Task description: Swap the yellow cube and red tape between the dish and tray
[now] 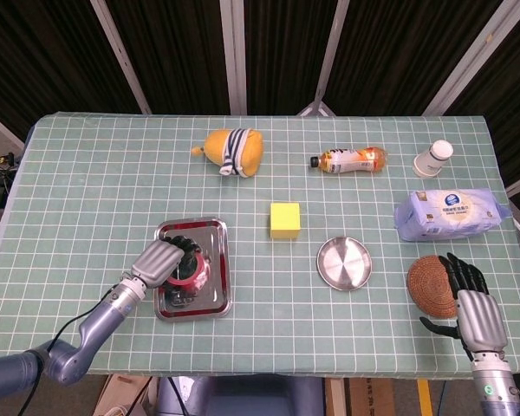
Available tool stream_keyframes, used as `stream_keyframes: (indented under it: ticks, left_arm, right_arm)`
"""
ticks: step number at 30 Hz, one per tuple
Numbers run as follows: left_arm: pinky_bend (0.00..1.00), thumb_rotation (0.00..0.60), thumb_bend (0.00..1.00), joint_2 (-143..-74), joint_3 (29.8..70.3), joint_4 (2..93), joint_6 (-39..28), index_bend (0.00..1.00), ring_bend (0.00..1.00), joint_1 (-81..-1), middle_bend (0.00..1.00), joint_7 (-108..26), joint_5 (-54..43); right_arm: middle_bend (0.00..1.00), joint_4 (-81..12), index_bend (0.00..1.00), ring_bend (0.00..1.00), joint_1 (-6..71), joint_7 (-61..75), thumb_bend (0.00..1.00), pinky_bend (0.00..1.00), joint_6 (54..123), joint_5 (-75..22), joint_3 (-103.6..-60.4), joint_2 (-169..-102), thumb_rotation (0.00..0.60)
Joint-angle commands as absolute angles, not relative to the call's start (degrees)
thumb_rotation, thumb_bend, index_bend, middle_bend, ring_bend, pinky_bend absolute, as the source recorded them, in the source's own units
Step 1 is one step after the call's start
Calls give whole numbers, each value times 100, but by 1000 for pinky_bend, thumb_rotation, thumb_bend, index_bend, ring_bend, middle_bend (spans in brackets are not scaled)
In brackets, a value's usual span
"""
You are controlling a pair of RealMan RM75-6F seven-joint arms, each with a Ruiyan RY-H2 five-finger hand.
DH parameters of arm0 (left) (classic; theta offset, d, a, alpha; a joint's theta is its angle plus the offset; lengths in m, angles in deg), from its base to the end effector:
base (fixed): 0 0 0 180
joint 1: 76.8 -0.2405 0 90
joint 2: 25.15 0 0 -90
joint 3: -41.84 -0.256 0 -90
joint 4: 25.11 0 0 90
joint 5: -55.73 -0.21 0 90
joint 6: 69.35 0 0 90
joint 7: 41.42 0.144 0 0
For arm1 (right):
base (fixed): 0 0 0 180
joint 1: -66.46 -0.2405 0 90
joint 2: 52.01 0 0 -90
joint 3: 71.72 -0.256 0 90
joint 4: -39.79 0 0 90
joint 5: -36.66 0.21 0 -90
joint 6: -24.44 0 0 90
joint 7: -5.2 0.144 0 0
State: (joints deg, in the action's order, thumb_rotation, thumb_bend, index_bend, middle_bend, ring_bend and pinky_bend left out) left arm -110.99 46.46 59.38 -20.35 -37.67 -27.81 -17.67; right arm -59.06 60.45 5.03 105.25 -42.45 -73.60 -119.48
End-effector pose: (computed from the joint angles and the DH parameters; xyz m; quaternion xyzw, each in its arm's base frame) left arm -0.1802 0.3116 -0.0265 -0.7974 -0.3734 -0.3161 0.3534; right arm -0.2987 -0.1795 0.1229 0.5523 -0.4856 0.3922 0.5526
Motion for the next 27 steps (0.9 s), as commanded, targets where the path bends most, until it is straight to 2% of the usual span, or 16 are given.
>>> stream_keyframes:
  ticks: [1,6,12,17,21,27]
  left_arm:
    - [326,600,323,-11070,4634,5943,-2041,339,214,-3752,279,-2842,-1792]
    - [317,600,323,-10906,4671,6092,-1984,347,214,-3761,280,-3013,-1819]
    - [315,600,317,-10481,4822,6624,-1602,346,214,-3831,277,-3584,-2198]
    - [315,600,316,-10124,4926,7187,-1741,346,213,-3705,269,-4294,-2452]
    - [315,600,316,-10485,5125,7199,-1742,352,213,-3450,270,-4131,-2498]
    - [316,600,316,-11584,5379,6622,-2164,356,212,-2856,263,-3360,-1893]
  right_arm:
    - [0,-5902,0,0,6048,513,28,0,10506,-4239,-7369,-11943,600]
    - [0,-5920,0,0,6069,542,29,0,10505,-4276,-7374,-11920,600]
    - [0,-5937,0,0,6093,571,28,0,10521,-4277,-7409,-11908,600]
    - [0,-5923,0,0,6085,620,29,0,10451,-4231,-7433,-11900,600]
    - [0,-5905,0,0,6080,686,28,0,10419,-4201,-7468,-11883,600]
    - [0,-5778,0,0,6064,835,29,0,10384,-4134,-7554,-11887,600]
